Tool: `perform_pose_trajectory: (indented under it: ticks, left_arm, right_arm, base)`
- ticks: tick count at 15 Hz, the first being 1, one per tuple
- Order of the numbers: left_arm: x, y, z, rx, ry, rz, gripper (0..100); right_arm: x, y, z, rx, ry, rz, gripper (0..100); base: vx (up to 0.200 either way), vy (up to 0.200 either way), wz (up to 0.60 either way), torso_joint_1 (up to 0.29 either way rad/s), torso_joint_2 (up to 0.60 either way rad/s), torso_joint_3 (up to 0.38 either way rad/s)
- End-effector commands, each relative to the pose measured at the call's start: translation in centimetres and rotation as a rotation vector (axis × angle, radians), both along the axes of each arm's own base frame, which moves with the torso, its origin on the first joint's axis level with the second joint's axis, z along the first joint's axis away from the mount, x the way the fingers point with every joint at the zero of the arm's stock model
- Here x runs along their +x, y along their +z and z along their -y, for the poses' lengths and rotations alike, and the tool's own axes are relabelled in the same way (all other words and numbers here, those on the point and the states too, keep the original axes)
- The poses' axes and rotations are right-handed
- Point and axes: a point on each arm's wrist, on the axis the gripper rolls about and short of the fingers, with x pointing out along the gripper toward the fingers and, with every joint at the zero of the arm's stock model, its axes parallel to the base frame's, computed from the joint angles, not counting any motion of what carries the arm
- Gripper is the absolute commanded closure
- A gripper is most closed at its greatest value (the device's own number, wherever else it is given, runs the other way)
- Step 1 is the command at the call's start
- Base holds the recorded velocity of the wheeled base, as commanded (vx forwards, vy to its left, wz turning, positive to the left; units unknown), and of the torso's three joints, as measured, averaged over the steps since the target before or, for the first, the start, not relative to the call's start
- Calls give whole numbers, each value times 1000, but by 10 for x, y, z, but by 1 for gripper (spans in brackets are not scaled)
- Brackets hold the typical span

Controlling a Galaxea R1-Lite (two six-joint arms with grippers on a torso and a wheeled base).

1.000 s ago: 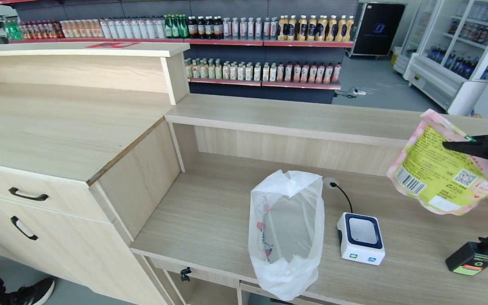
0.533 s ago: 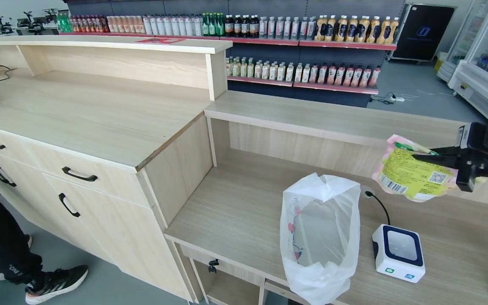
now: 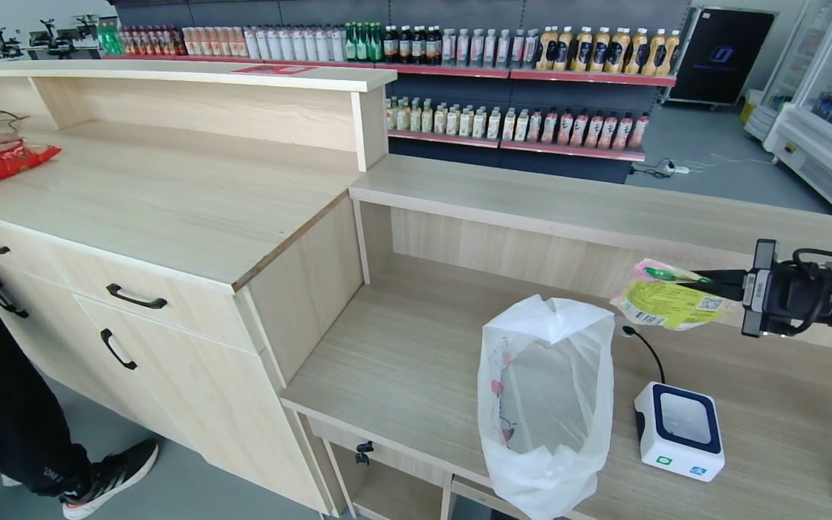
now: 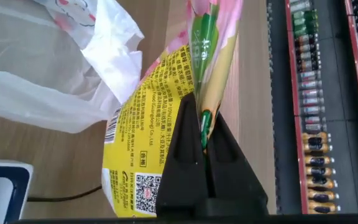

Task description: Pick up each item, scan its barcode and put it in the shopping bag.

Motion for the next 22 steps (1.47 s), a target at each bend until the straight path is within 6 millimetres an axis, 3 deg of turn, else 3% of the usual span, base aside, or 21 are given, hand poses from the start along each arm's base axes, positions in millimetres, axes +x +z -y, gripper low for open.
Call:
perform_pose_trajectory:
  ticks: [1,7,10,13,17,22]
  left_arm:
    - [0,0,0,0,-1,-1,0]
    - [0,0,0,0,-1,-1,0]
    - [0,0,0,0,-1,-1,0]
    - [0,0,0,0,-1,-1,0]
    - [0,0,0,0,-1,-1,0]
    - [0,0,0,0,-1,-1,0]
  right_arm:
    - [11,-18,3,-13,25,-3,100]
    - [29,-41,6,-51,137,102,100]
    - [14,-55,16,-26,186,91,100]
    - [-5,-76,36,-12,118,29,100]
    - [4,-85,44,-95,134,99,100]
    - [-4,-90,43,-119,153,98,100]
  base:
    - [0,0,0,0,0,0]
    - [0,0,0,0,0,0]
    - [0,0,0,0,0,0]
    - [0,0,0,0,0,0]
    - [0,0,0,0,0,0]
    - [0,0,0,0,0,0]
